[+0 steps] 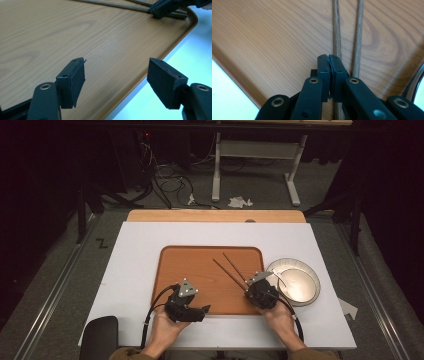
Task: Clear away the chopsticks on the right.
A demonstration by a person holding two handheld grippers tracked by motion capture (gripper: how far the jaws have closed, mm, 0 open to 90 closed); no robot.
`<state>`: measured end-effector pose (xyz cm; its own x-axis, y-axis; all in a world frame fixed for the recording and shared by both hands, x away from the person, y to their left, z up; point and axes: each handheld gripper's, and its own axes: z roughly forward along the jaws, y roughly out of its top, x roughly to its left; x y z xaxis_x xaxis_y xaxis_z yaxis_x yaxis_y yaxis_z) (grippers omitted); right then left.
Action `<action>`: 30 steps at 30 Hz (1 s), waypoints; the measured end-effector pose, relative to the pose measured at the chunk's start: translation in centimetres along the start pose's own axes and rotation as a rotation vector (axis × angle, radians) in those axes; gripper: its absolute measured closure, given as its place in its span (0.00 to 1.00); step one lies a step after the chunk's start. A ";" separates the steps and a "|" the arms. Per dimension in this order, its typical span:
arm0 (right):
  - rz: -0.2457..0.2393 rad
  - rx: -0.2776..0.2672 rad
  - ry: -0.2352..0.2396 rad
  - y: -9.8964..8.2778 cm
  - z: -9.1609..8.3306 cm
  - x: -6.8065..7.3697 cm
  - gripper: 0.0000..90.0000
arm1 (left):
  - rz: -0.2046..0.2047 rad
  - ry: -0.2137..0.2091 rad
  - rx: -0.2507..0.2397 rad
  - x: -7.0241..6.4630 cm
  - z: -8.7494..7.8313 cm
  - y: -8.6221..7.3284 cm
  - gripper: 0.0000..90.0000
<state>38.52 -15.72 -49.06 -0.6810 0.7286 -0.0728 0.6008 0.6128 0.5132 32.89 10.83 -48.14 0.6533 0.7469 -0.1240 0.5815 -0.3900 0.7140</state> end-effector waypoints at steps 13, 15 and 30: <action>0.010 -0.146 0.114 -0.8 -3.9 -0.6 0.75 | 0.001 -0.022 -0.035 0.0 -0.7 0.0 0.34; 0.020 -0.162 0.121 -1.3 -4.8 -1.1 0.72 | -0.001 -0.027 -0.043 0.0 -0.8 0.0 0.34; 0.084 -0.262 0.124 -7.0 -8.4 -4.3 0.68 | -0.003 -0.047 -0.064 0.0 -1.0 0.0 0.33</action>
<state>33.71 -25.65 -45.14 -0.6892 0.7206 0.0761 0.5400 0.4407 0.7171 32.41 11.34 -47.41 0.6745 0.7213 -0.1571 0.5522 -0.3518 0.7558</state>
